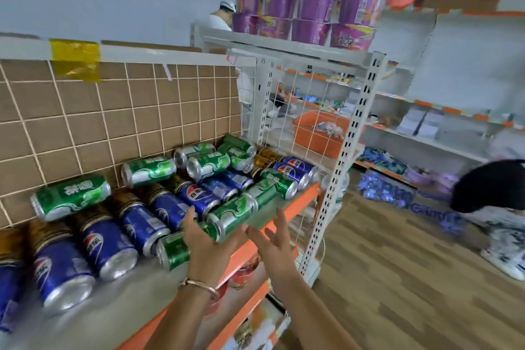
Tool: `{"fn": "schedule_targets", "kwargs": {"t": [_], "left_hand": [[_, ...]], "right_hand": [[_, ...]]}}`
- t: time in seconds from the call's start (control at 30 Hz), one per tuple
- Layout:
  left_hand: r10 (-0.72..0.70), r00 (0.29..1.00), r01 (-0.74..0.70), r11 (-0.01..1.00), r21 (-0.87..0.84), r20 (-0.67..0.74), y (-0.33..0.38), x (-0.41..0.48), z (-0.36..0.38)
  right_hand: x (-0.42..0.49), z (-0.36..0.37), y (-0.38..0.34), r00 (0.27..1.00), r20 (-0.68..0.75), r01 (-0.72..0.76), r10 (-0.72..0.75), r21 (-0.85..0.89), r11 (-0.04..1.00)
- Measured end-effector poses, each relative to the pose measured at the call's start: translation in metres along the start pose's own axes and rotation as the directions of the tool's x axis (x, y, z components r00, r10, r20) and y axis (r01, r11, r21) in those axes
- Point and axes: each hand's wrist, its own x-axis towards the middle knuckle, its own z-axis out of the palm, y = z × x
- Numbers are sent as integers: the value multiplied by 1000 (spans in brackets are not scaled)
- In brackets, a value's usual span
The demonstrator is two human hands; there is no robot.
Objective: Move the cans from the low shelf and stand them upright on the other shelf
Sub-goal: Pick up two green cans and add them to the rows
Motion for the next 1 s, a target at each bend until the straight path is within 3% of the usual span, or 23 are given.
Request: {"fn": "schedule_targets", "kwargs": {"t": [0.07, 0.13, 0.23, 0.37, 0.43, 0.47, 0.5, 0.53, 0.57, 0.63, 0.7, 0.83, 1.0], "left_hand": [[-46, 999, 46, 999, -28, -5, 4, 16, 9], [-184, 983, 185, 972, -146, 23, 6, 39, 18], [-382, 917, 388, 798, -462, 111, 7, 80, 24], [-478, 871, 416, 587, -695, 117, 15, 122, 33], [-486, 868, 401, 570, -717, 99, 14, 142, 37], [-476, 879, 371, 637, -675, 34, 13, 150, 39], [-409, 909, 303, 775, -554, -75, 10, 159, 40], [-281, 940, 211, 925, -315, -193, 7, 168, 39], [-104, 958, 97, 994, -42, -266, 6, 177, 39], [205, 936, -99, 932, 348, -285, 12, 191, 36], [349, 920, -190, 795, 576, -178, 17, 212, 32], [130, 990, -42, 617, 786, -49, 15, 239, 29], [20, 997, 56, 443, 895, -73, 19, 244, 29]], "right_hand": [[18, -1, 3, 999, 22, -25, 25, -13, 1000], [39, 2, 3, 997, 60, -52, 52, -4, 999], [75, 10, -1, 987, 119, -104, 103, 1, 995], [122, 18, -9, 975, 163, -142, 152, -69, 987], [144, 16, -11, 969, 177, -155, 173, -110, 982], [154, 15, -11, 967, 172, -163, 186, -137, 977], [164, 15, -11, 967, 164, -169, 196, -169, 971], [174, 15, -11, 968, 148, -168, 202, -211, 963], [183, 16, -12, 970, 134, -163, 202, -257, 952], [200, 17, -15, 979, 112, -120, 169, -352, 928], [217, 17, -20, 987, 110, -63, 122, -432, 900], [247, 17, -28, 988, 99, -48, 116, -524, 850], [282, 20, -20, 979, 129, -50, 156, -590, 806]]}}
